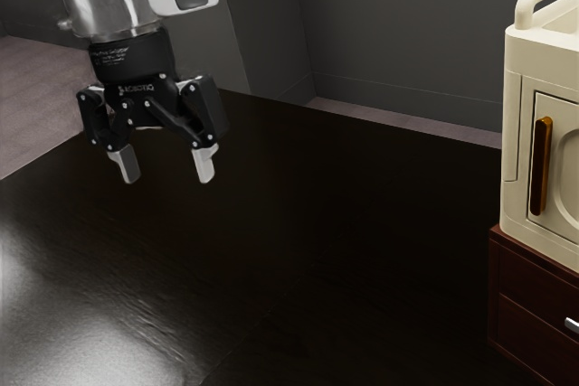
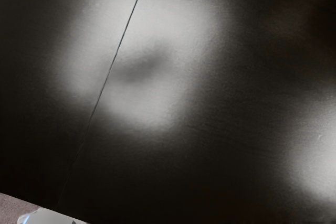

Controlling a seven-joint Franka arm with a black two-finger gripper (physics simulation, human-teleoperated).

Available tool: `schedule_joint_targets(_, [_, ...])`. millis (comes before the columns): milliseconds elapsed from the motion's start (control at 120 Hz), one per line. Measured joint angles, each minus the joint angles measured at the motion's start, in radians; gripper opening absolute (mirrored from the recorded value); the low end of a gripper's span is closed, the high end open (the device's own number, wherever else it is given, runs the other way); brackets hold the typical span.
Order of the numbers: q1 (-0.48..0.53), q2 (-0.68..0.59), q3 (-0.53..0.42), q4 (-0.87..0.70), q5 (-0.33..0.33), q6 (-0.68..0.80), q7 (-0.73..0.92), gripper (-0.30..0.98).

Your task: Pull the drawer handle with one arm to open the drawer

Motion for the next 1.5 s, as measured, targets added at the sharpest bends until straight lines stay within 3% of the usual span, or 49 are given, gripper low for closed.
schedule_joint_targets(125, [0.038,-0.031,-0.016,-0.021,-0.005,0.122,0.341,0.69])
schedule_joint_targets(267, [-0.005,-0.051,-0.110,-0.070,0.024,0.301,0.769,0.69])
schedule_joint_targets(383, [-0.010,-0.064,-0.109,-0.143,0.039,0.403,1.068,0.68])
schedule_joint_targets(475, [0.003,-0.119,-0.102,-0.211,0.041,0.458,1.264,0.69])
schedule_joint_targets(533, [-0.029,-0.234,-0.091,-0.331,0.045,0.537,1.354,0.69])
schedule_joint_targets(658, [-0.269,-0.383,0.034,-0.589,0.062,0.708,1.498,0.68])
schedule_joint_targets(742, [-0.482,-0.414,0.146,-0.648,0.071,0.789,1.591,0.67])
schedule_joint_targets(825, [-0.580,-0.422,0.173,-0.671,0.078,0.844,1.679,0.65])
schedule_joint_targets(1133, [-0.610,-0.546,0.051,-0.820,0.088,0.933,1.904,0.64])
schedule_joint_targets(1308, [-0.610,-0.327,0.036,-0.764,0.063,1.038,1.947,0.64])
schedule_joint_targets(1500, [-0.608,-0.305,-0.052,-0.767,0.020,1.128,1.935,0.63])
